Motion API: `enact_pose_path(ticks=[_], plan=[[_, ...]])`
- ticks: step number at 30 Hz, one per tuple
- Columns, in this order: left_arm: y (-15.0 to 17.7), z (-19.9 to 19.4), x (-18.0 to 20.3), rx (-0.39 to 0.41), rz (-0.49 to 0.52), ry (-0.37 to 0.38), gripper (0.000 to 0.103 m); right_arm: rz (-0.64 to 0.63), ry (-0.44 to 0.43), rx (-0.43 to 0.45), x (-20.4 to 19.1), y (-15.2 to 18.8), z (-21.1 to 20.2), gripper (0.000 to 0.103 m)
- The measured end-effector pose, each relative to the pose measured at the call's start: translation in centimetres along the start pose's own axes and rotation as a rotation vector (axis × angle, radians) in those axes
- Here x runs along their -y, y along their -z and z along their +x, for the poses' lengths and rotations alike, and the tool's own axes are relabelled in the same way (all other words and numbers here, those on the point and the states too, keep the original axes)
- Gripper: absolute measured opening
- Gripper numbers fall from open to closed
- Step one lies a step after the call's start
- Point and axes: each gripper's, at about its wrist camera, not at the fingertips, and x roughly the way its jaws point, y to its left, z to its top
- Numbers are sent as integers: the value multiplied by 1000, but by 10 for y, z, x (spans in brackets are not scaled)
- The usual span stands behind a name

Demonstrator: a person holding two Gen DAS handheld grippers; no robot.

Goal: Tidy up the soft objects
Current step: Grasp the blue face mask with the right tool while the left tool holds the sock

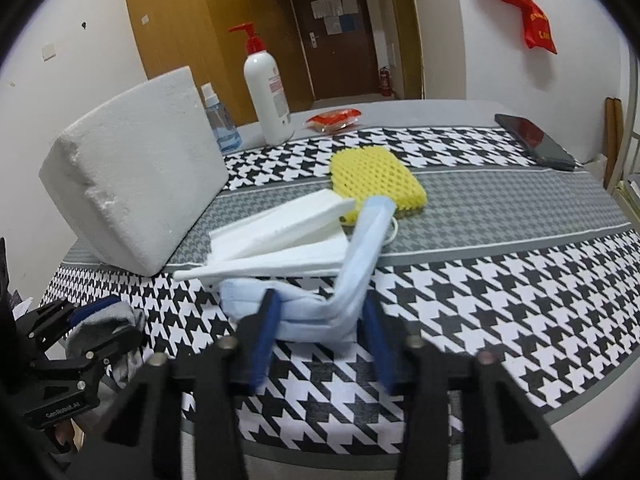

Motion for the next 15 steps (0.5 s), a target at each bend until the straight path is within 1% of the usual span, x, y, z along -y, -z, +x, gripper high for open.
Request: enact_pose_path(ticks=[1, 2, 7, 10, 12, 15], plan=[[0, 1, 0, -2, 1, 0, 50, 1, -3, 1, 1, 0, 0, 37], [0, 1, 0, -2, 3, -3, 48, 7, -5, 3, 2, 0, -1, 36], [-2, -1, 2, 4, 4, 2, 22, 12, -21, 24, 5, 0, -12, 32], [-3, -5, 1, 10, 3, 19, 18, 26, -20, 57, 10, -2, -25, 31], [-4, -9, 0, 14, -9, 31, 17, 34, -18, 75, 13, -4, -33, 31], [-5, -17, 2, 32, -2, 34, 16, 43, -18, 102, 17, -5, -45, 31]])
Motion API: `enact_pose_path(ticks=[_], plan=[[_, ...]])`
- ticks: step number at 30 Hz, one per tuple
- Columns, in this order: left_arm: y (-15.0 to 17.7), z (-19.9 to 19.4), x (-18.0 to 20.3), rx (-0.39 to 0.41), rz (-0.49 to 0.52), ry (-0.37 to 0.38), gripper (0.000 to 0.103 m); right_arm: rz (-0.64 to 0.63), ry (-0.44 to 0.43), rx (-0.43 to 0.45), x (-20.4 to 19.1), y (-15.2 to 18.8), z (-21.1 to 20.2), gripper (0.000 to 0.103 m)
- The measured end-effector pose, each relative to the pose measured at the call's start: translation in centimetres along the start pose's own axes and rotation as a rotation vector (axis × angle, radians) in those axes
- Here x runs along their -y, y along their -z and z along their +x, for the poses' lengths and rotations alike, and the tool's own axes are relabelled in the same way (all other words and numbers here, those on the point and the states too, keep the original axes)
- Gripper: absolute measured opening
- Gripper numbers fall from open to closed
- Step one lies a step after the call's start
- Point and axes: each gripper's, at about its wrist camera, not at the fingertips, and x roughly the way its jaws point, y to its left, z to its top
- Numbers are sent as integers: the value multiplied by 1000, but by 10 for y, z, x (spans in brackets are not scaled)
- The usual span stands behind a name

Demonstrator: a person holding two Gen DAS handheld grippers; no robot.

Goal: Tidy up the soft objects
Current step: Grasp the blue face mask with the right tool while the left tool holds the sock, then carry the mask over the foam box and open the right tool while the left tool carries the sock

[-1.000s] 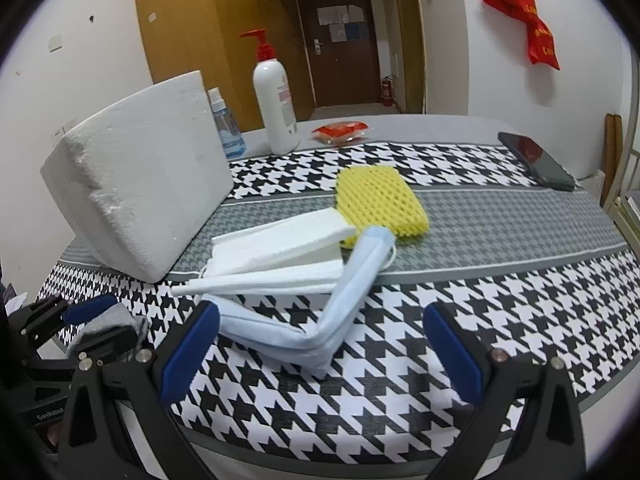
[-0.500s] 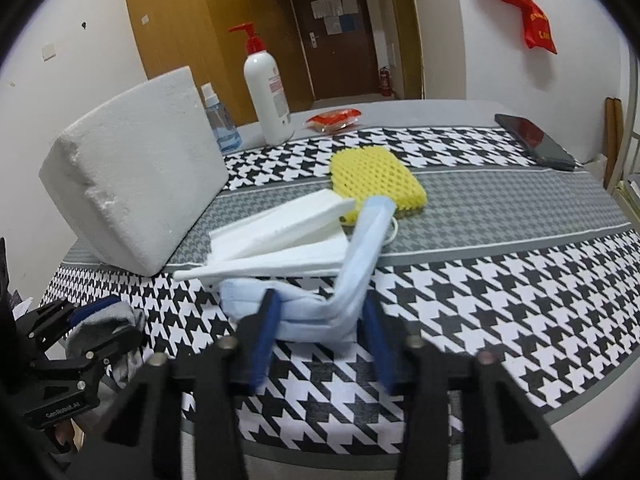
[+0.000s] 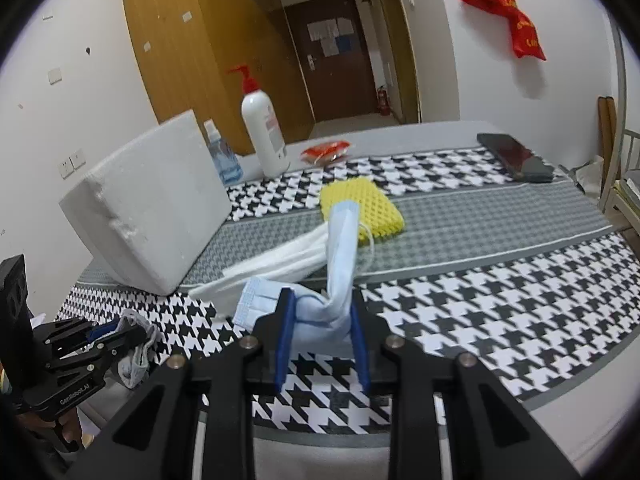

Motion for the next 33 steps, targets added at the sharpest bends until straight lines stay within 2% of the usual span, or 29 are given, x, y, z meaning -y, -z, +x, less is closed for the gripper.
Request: enact_pose_path(ticks=[10, 19, 33], plan=[[-8, -31, 7, 66, 19, 2, 16, 1, -22, 101, 1, -8, -39, 30], [-24, -58, 6, 138, 15, -5, 16, -19, -29, 158, -4, -12, -60, 30], [-43, -106, 1, 272, 10, -73, 16, -89, -100, 222, -32, -22, -79, 30]])
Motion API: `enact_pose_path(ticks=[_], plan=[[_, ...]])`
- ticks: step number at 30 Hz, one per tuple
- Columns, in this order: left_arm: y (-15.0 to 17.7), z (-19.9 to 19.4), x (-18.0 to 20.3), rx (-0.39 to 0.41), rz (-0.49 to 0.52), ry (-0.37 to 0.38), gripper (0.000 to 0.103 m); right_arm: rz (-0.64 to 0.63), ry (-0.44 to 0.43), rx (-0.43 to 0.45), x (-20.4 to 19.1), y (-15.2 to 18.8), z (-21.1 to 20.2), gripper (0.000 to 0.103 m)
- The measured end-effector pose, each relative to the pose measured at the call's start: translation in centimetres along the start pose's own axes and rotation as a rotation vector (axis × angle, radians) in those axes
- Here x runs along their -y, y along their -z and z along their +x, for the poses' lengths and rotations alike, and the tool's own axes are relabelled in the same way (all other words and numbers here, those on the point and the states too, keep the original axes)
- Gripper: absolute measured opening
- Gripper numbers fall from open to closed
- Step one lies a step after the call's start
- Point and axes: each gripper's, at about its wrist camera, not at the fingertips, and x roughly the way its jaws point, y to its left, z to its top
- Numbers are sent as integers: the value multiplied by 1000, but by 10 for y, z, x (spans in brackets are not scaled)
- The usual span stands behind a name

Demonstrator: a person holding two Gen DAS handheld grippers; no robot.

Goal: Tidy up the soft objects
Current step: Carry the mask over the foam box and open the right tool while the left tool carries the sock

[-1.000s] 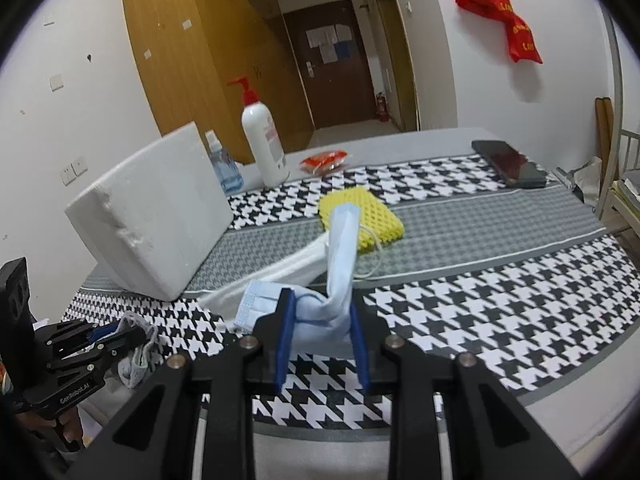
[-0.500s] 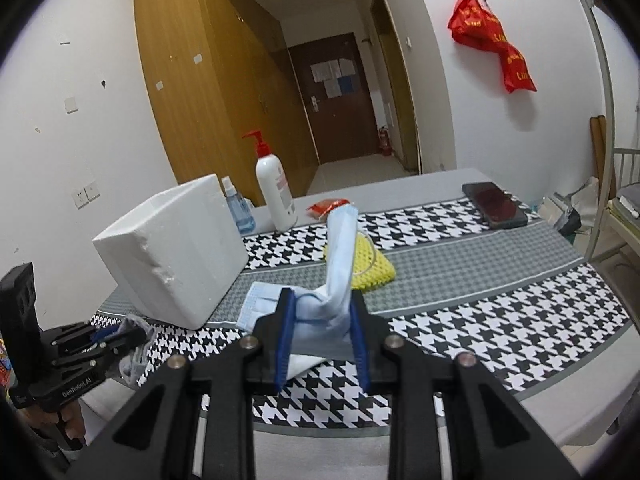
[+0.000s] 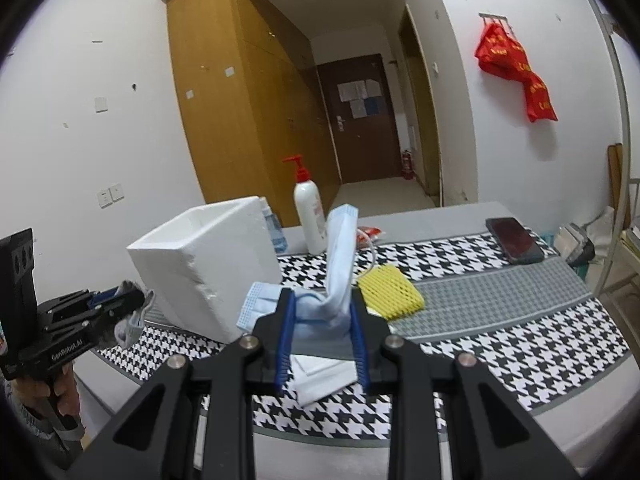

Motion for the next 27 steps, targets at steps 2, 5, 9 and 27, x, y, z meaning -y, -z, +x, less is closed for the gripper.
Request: enact_pose_path(ticks=[2, 5, 9, 27], plan=[[-1, -5, -4, 10, -7, -21, 16, -14, -21, 5, -7, -2, 0, 30], [-1, -11, -10, 24, -19, -48, 17, -40, -55, 8, -19, -5, 2, 30], [-3, -22, -17, 44, -26, -83, 16, -82, -104, 13, -35, -7, 6, 31], [6, -54, -53, 77, -92, -228, 16, -183, -268, -29, -92, -13, 36, 31]])
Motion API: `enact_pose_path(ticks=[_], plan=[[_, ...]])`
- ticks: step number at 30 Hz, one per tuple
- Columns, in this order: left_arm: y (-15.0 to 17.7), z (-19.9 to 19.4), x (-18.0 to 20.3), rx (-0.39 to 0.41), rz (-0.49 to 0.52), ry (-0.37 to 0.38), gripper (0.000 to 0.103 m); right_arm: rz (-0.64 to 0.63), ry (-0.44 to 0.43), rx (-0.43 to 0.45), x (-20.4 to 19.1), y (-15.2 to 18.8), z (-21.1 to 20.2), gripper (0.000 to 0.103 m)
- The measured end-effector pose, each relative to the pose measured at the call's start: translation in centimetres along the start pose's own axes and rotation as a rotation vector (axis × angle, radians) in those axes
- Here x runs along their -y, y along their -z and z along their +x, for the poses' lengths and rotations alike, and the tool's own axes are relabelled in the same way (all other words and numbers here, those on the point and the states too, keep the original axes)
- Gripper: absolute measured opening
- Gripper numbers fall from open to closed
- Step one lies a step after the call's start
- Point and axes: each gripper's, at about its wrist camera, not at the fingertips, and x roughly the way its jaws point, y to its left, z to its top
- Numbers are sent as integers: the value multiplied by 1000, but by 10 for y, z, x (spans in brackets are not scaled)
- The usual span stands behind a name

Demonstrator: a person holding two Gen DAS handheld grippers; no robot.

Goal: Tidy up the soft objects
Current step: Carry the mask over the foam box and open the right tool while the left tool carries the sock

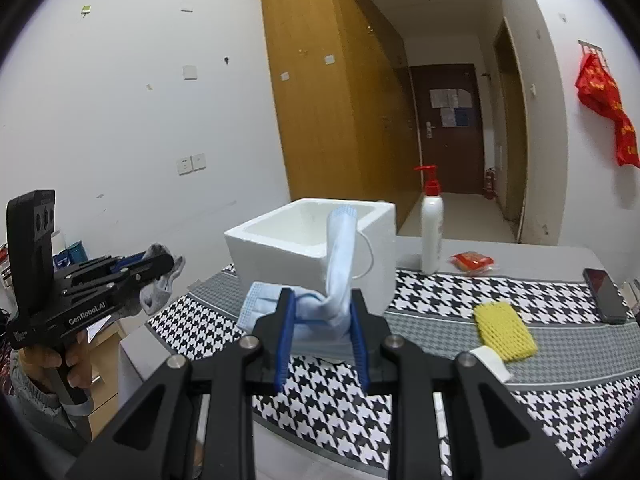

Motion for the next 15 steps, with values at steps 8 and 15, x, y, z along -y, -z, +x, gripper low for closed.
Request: enact_pose_path(ticks=[8, 15], plan=[[-7, 0, -11, 7, -14, -26, 16, -22, -27, -8, -9, -12, 13, 31], [-20, 3, -19, 24, -13, -32, 16, -49, -33, 12, -15, -30, 19, 31]])
